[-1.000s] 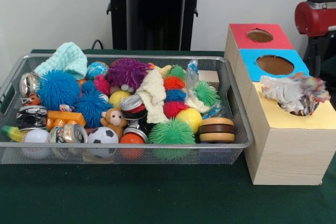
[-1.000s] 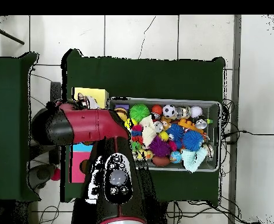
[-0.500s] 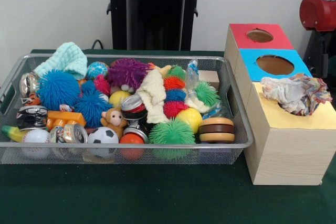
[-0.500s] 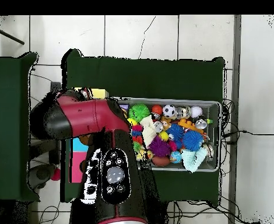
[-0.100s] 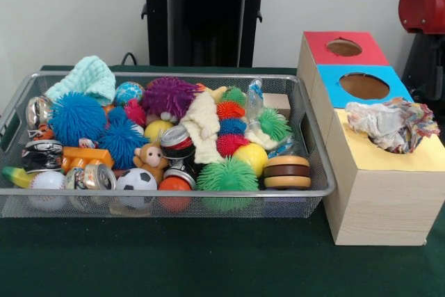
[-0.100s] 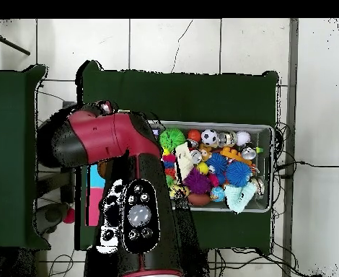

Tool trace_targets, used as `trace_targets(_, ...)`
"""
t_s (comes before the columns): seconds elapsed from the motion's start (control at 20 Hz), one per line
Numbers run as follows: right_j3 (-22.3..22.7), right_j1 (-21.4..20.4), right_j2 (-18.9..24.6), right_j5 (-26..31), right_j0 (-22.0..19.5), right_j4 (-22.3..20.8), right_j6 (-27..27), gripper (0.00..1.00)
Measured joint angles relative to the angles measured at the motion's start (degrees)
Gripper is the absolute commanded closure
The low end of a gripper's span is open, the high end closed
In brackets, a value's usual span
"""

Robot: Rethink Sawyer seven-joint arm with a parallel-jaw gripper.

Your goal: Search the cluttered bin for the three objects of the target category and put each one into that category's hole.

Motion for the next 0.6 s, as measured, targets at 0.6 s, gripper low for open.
trace_targets(0.6,-0.1,0.0,0.0,1.1,-0.2,-0.6,0.0,1.0)
